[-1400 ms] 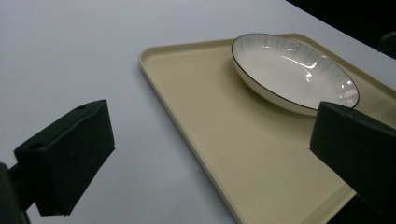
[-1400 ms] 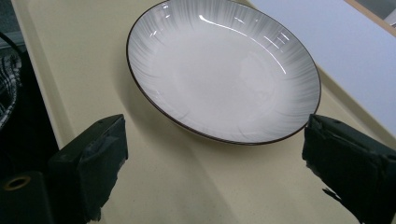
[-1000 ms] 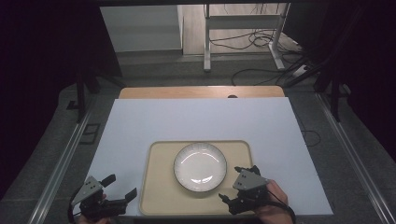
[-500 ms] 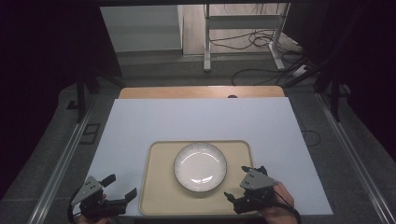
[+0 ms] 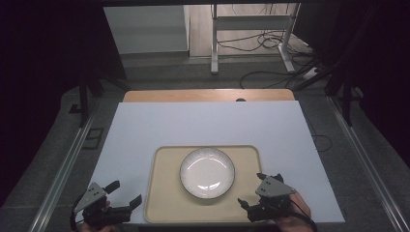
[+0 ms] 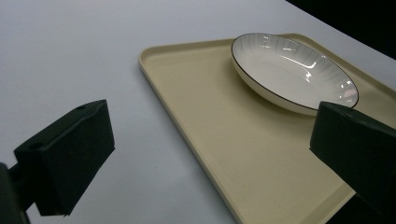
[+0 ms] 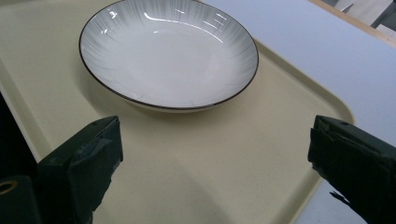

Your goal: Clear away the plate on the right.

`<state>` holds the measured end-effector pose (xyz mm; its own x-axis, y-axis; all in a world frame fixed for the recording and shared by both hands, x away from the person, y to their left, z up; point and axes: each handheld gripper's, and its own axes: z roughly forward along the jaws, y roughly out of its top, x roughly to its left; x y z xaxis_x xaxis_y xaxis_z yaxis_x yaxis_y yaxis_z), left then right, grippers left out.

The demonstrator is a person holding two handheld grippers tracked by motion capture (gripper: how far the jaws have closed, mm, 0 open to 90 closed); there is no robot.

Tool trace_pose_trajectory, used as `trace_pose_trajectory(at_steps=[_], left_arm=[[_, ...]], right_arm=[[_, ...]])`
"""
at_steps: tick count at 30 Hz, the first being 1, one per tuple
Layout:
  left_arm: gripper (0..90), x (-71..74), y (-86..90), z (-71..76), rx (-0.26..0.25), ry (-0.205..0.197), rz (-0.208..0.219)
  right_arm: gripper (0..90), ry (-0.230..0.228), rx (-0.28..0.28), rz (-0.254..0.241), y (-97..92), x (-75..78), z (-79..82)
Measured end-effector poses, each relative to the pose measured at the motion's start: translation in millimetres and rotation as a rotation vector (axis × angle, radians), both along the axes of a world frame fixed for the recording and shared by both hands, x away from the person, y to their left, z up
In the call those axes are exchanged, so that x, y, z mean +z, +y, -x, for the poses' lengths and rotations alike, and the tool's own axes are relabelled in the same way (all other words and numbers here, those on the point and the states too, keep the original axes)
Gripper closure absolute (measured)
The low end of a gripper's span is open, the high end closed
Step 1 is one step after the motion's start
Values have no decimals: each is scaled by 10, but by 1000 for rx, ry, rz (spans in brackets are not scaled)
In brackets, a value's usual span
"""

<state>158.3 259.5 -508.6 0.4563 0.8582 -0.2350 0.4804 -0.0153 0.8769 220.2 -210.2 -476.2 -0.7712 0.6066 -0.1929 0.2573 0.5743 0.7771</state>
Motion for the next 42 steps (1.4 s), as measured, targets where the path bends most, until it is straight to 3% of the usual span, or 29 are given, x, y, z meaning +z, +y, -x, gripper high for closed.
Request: trace_pose_trajectory(at_steps=[19,42], left_arm=[[0,0,0,-1,0,2,0],[0,1,-5,-5,-9,6,-4]], right_arm=[[32,23,-68,-66,-237,20,50],[9,15,-151,-123,-531,21,128]])
